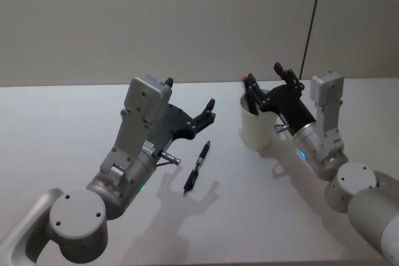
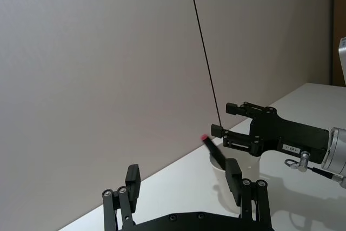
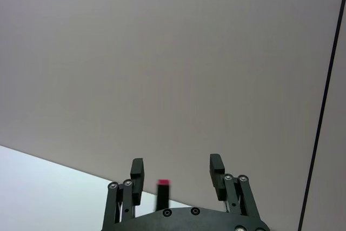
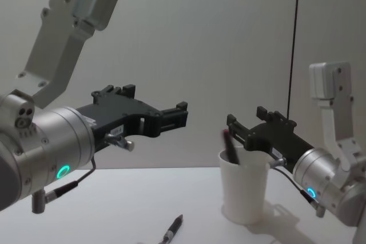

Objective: Place the pen into the pen holder.

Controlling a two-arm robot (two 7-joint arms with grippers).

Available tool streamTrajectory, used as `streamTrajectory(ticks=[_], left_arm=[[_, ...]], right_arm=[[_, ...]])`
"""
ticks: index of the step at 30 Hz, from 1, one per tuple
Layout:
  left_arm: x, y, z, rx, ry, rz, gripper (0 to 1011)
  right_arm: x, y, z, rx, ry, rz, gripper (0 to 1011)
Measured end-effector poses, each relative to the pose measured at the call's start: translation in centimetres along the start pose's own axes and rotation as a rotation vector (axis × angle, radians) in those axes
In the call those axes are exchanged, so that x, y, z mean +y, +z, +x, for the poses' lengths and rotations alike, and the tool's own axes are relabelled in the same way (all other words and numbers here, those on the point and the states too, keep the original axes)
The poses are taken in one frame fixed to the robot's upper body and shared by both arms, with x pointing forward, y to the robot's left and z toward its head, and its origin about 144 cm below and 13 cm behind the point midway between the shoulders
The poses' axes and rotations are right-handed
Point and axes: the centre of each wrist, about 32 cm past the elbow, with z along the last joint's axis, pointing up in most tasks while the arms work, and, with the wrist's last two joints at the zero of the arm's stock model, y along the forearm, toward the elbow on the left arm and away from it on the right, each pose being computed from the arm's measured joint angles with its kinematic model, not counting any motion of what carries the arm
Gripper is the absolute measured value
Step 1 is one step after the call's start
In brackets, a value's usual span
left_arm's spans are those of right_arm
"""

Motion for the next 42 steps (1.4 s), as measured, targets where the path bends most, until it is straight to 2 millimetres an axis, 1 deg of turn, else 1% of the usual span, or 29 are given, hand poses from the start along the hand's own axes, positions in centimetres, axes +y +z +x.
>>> streamTrajectory(ticks=[1, 2, 3, 4, 6, 7, 11, 19, 26, 27, 28, 29, 31, 32, 37, 38, 39, 40, 41, 42], left_arm=[[0.0, 0.0, 0.0, 0.000, 0.000, 0.000, 1003], [0.0, 0.0, 0.0, 0.000, 0.000, 0.000, 1003], [0.0, 0.0, 0.0, 0.000, 0.000, 0.000, 1003], [0.0, 0.0, 0.0, 0.000, 0.000, 0.000, 1003], [0.0, 0.0, 0.0, 0.000, 0.000, 0.000, 1003], [0.0, 0.0, 0.0, 0.000, 0.000, 0.000, 1003], [0.0, 0.0, 0.0, 0.000, 0.000, 0.000, 1003], [0.0, 0.0, 0.0, 0.000, 0.000, 0.000, 1003], [0.0, 0.0, 0.0, 0.000, 0.000, 0.000, 1003], [0.0, 0.0, 0.0, 0.000, 0.000, 0.000, 1003], [0.0, 0.0, 0.0, 0.000, 0.000, 0.000, 1003], [0.0, 0.0, 0.0, 0.000, 0.000, 0.000, 1003], [0.0, 0.0, 0.0, 0.000, 0.000, 0.000, 1003], [0.0, 0.0, 0.0, 0.000, 0.000, 0.000, 1003], [0.0, 0.0, 0.0, 0.000, 0.000, 0.000, 1003], [0.0, 0.0, 0.0, 0.000, 0.000, 0.000, 1003], [0.0, 0.0, 0.0, 0.000, 0.000, 0.000, 1003], [0.0, 0.0, 0.0, 0.000, 0.000, 0.000, 1003], [0.0, 0.0, 0.0, 0.000, 0.000, 0.000, 1003], [0.0, 0.0, 0.0, 0.000, 0.000, 0.000, 1003]], right_arm=[[0.0, 0.0, 0.0, 0.000, 0.000, 0.001, 761], [0.0, 0.0, 0.0, 0.000, 0.000, 0.001, 761], [0.0, 0.0, 0.0, 0.001, 0.000, 0.001, 798], [0.0, 0.0, 0.0, 0.001, 0.000, 0.001, 814], [0.0, 0.0, -0.1, 0.001, 0.000, 0.002, 907], [0.0, 0.0, -0.1, 0.001, 0.000, 0.002, 907], [0.0, 0.0, -0.1, 0.003, -0.001, 0.003, 1001], [0.3, 0.2, -0.2, 0.021, -0.015, 0.005, 1001], [1.3, 1.0, -0.3, 0.058, -0.047, -0.018, 1001], [1.2, 1.0, -0.4, 0.065, -0.052, -0.028, 1001], [1.5, 1.6, -0.4, 0.072, -0.061, -0.031, 1001], [1.5, 1.6, -0.4, 0.072, -0.061, -0.031, 1002], [1.7, 2.5, -0.4, 0.091, -0.081, -0.064, 1001], [1.7, 2.5, -0.4, 0.091, -0.081, -0.064, 1001], [1.8, 4.7, -0.6, 0.115, -0.108, -0.109, 1001], [1.8, 5.4, -0.6, 0.121, -0.116, -0.124, 1001], [1.8, 5.4, -0.6, 0.121, -0.116, -0.124, 1001], [1.6, 6.3, -0.6, 0.129, -0.126, -0.148, 1001], [1.6, 6.3, -0.6, 0.129, -0.126, -0.148, 1002], [1.5, 7.0, -0.7, 0.131, -0.132, -0.152, 1001]])
